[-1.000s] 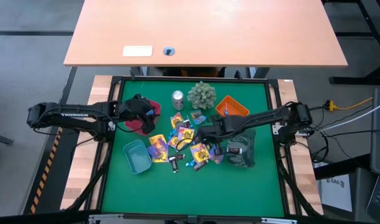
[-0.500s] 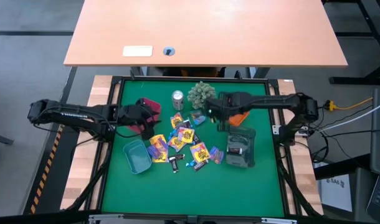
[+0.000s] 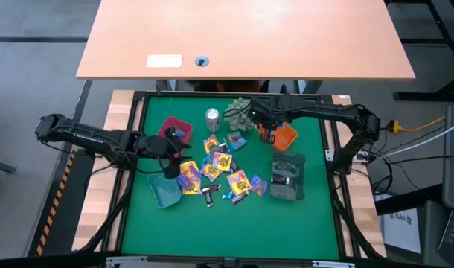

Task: Sort candy
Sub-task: Put the blue candy into the orange bin

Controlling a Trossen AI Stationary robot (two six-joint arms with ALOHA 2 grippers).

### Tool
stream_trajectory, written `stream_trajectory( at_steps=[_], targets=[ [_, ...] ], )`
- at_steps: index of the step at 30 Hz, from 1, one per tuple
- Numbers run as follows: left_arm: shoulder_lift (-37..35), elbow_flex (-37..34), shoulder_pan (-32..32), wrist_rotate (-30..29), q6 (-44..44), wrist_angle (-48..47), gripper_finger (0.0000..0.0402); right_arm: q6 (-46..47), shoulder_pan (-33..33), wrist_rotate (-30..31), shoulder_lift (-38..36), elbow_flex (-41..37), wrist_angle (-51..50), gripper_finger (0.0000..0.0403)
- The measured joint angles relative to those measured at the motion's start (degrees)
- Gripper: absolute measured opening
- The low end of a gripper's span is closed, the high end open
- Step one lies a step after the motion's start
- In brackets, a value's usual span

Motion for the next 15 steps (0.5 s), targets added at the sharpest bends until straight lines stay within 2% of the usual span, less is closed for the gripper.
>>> stream_trajectory(
  at_steps=[9, 15],
  targets=[
    [0.0, 0.0, -3.0, 0.0, 0.0, 0.0, 0.018, -0.5, -0.8, 0.0, 0.0, 0.0, -0.1, 0.0022],
    [0.0, 0.0, -4.8, 0.0, 0.0, 0.0, 0.018, -0.6, -0.7, 0.0, 0.0, 0.0, -0.1, 0.0066]
  ],
)
